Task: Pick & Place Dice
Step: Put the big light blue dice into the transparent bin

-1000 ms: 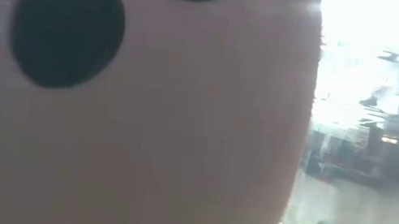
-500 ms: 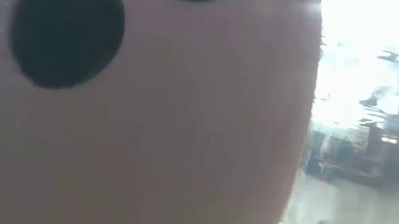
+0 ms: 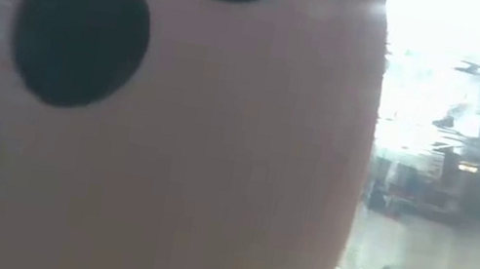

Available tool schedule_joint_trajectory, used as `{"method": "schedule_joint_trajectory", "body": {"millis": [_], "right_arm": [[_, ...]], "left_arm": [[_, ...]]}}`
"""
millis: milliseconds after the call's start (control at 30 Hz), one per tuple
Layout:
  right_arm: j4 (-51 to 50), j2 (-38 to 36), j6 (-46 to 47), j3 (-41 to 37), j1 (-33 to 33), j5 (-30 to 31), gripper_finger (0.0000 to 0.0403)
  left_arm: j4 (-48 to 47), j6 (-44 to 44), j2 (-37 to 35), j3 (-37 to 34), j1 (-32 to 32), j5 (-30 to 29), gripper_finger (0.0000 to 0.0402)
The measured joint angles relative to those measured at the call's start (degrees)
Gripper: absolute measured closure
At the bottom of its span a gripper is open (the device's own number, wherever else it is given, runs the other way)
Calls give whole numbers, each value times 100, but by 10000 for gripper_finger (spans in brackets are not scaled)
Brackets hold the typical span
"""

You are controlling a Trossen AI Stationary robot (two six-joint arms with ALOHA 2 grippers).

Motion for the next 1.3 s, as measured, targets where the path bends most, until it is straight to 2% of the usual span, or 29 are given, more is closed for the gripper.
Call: {"method": "schedule_joint_trajectory", "body": {"millis": [133, 233, 300, 367, 500, 567, 633, 800, 867, 967, 1133, 1300], "right_arm": [[-224, -216, 57, 2, 365, 1324, 7], [-340, -356, 234, 6, 682, 2442, 7], [-681, -439, 507, 2, 873, 3082, 7], [-945, -449, 781, 2, 931, 3298, 7], [-1325, -445, 1202, -2, 961, 3302, 7], [-1527, -440, 1467, -2, 882, 3303, 7], [-1790, -425, 1785, -2, 753, 3294, 7], [-2398, -423, 2452, -2, 314, 3310, 7], [-2582, -421, 2603, -7, 125, 3291, 7], [-2648, -421, 2617, -5, -137, 3065, 7], [-2585, -421, 2400, -5, -460, 1826, 7], [-2321, -421, 1879, -5, -334, 1610, 7]], "left_arm": [[-398, -151, -479, 0, -4, -992, 2], [-1372, -583, -1088, 1, -3, -1833, 2], [-2214, -1163, -1532, 1, 0, -2005, 2], [-3002, -1668, -1930, 2, -40, -1825, 2], [-4052, -1928, -2402, -7, -451, -896, 2], [-4069, -2146, -2400, -52, -793, -804, 2], [-4060, -2262, -2280, -67, -1154, -1013, 2], [-4044, -2524, -1778, -68, -1846, -2269, 2], [-4019, -2591, -1597, -68, -1985, -2597, 2], [-3981, -2712, -1412, -70, -2101, -2696, 2], [-3887, -2893, -1303, -70, -2266, -2700, 2], [-3802, -2896, -1305, -70, -2434, -2700, 2]]}}
